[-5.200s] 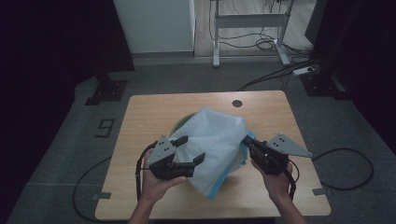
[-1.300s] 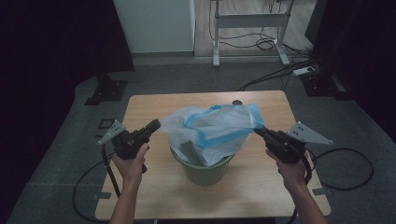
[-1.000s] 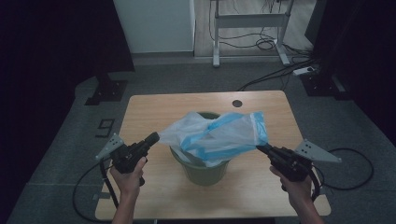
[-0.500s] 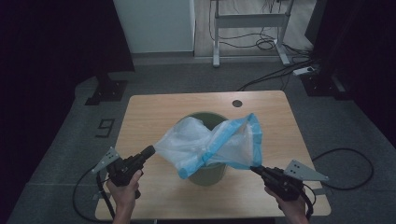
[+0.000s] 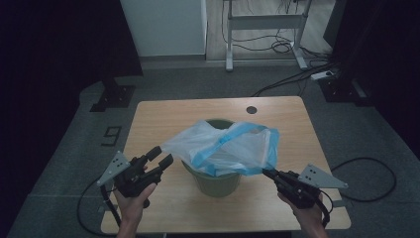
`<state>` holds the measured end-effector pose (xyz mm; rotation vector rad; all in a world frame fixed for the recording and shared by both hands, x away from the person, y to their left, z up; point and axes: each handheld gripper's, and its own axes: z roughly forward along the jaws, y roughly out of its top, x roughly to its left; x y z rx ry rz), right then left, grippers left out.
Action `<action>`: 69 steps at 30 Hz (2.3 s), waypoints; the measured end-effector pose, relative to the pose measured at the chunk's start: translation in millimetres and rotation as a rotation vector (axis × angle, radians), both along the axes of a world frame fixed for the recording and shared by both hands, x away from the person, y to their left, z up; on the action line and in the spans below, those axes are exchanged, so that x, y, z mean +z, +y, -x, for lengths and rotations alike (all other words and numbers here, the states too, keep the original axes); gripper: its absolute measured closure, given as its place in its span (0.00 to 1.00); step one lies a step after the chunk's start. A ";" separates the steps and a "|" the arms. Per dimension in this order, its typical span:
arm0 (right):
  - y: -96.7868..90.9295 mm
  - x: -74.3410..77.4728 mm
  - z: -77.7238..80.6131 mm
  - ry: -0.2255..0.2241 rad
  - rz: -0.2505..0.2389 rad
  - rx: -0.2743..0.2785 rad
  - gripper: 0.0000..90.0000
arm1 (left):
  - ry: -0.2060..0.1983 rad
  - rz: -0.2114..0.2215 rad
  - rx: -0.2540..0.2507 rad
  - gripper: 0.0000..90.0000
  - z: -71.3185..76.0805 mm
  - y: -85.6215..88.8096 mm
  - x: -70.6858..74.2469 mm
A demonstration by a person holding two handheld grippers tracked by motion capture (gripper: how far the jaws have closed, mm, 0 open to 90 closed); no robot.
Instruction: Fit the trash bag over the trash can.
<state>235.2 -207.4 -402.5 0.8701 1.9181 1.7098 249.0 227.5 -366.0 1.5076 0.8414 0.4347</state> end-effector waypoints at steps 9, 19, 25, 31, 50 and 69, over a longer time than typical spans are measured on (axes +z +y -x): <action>3.7 9.0 -5.4 -0.002 0.006 -0.001 0.99 | -0.019 -0.053 -0.074 0.25 1.8 -26.0 14.8; 7.9 14.0 -9.1 0.002 0.014 -0.003 0.99 | -0.027 -0.124 -0.089 0.15 3.2 -52.0 25.5; 12.5 15.8 -9.1 -0.005 0.021 0.006 0.99 | -0.017 -0.180 -0.061 0.11 -2.0 -69.1 26.0; 17.3 17.9 -7.1 -0.018 0.022 0.018 0.99 | -0.015 -0.209 -0.059 0.09 -4.4 -85.9 25.7; 21.1 18.3 -4.9 -0.042 0.052 0.019 0.99 | 0.005 -0.173 -0.003 0.96 -34.4 -88.7 16.0; -2.6 -5.2 7.5 0.023 -0.017 0.027 0.99 | 0.068 -0.033 -0.034 1.00 -15.9 -31.0 2.3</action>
